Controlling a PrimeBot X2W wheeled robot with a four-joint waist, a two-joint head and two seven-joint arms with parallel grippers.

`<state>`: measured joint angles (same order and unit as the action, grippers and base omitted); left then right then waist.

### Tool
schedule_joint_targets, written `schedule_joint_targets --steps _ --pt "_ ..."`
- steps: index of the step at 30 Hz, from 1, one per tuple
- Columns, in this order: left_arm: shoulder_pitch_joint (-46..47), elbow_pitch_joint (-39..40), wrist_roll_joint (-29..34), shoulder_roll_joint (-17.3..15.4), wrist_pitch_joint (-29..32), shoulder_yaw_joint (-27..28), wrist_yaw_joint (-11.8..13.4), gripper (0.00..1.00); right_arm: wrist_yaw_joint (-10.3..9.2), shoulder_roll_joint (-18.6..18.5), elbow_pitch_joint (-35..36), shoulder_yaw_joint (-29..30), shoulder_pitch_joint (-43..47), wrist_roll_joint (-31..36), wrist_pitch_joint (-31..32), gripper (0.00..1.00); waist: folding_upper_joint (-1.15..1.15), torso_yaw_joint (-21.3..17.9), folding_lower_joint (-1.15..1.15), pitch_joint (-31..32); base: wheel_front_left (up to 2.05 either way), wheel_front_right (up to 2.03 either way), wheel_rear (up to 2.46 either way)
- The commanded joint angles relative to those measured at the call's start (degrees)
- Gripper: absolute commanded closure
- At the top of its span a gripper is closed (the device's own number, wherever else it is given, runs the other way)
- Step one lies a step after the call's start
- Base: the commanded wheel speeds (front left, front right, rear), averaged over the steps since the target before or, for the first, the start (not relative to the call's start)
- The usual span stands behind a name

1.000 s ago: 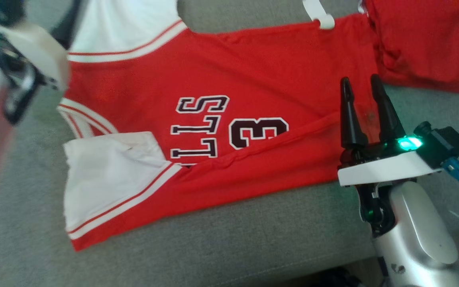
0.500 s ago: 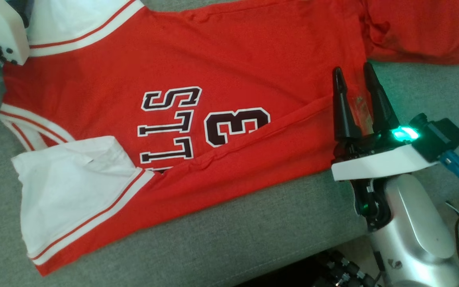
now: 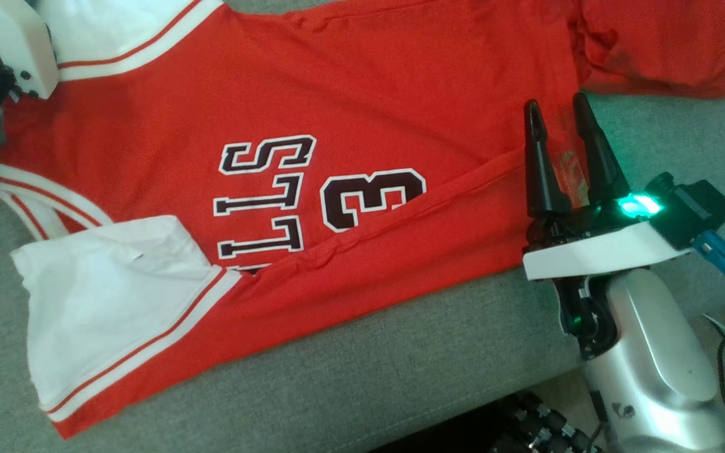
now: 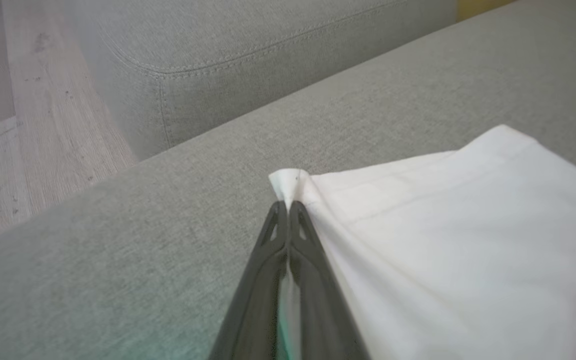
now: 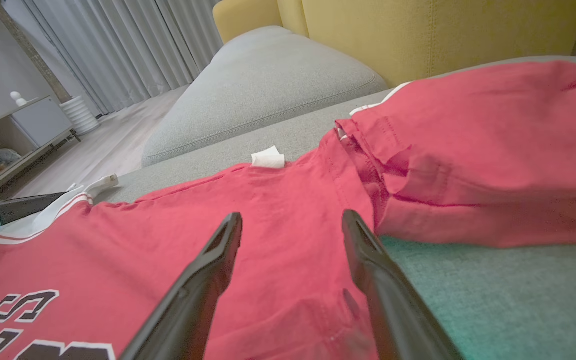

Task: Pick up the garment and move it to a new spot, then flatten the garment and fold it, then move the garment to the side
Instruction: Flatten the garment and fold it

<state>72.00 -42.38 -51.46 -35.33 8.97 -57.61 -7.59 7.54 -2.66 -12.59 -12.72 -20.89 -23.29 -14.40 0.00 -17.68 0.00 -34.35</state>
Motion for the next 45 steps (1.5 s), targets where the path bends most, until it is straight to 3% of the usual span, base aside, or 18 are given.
schedule_joint_targets --steps 1,11,17,25,33,44,45 --pt "2.6 0.63 -0.33 -2.43 -1.46 1.55 0.1 1.0 -0.05 -0.21 1.18 -0.79 -0.18 -0.01 -0.6 0.0 0.0 0.3 0.0 0.68 0.0 0.0 0.0" --pt "-0.51 -0.24 -3.39 1.25 -15.98 0.47 0.1 1.0 -0.05 -0.21 -2.91 3.37 -1.23 5.44 -0.14 0.0 0.0 6.32 0.0 9.28 0.0 0.0 0.0" --pt "-4.2 4.57 -4.46 0.8 -20.6 -1.3 0.1 1.0 -0.05 -0.21 -3.96 8.04 -4.57 10.62 7.54 0.0 0.0 12.09 0.0 13.12 0.0 0.0 0.0" --pt "-9.14 12.53 -5.12 -1.22 -21.71 -2.97 0.19 1.0 -0.05 -3.13 -6.81 12.23 -9.3 14.91 20.15 0.0 0.0 18.75 0.0 15.3 0.0 0.0 0.0" --pt "-12.52 20.67 -6.61 -2.06 -19.72 -3.94 1.95 1.0 -0.05 -7.44 -16.6 16.68 -16.9 18.25 30.9 0.0 0.0 23.68 0.0 14.49 0.0 0.0 0.0" --pt "-12.48 24.6 -5.82 -1.89 -19.04 -4.69 3.39 1.0 -0.05 -13.33 -29.78 11.43 -24.05 24.54 36.58 0.0 0.0 25.73 0.0 11.82 0.0 0.0 0.0" --pt "-12.38 24.59 -5.7 -1.82 -19.03 -4.74 3.46 1.0 -0.05 -13.52 -30.71 10.69 -24.45 24.42 36.97 0.26 0.0 25.71 0.0 11.75 0.0 0.0 0.0"
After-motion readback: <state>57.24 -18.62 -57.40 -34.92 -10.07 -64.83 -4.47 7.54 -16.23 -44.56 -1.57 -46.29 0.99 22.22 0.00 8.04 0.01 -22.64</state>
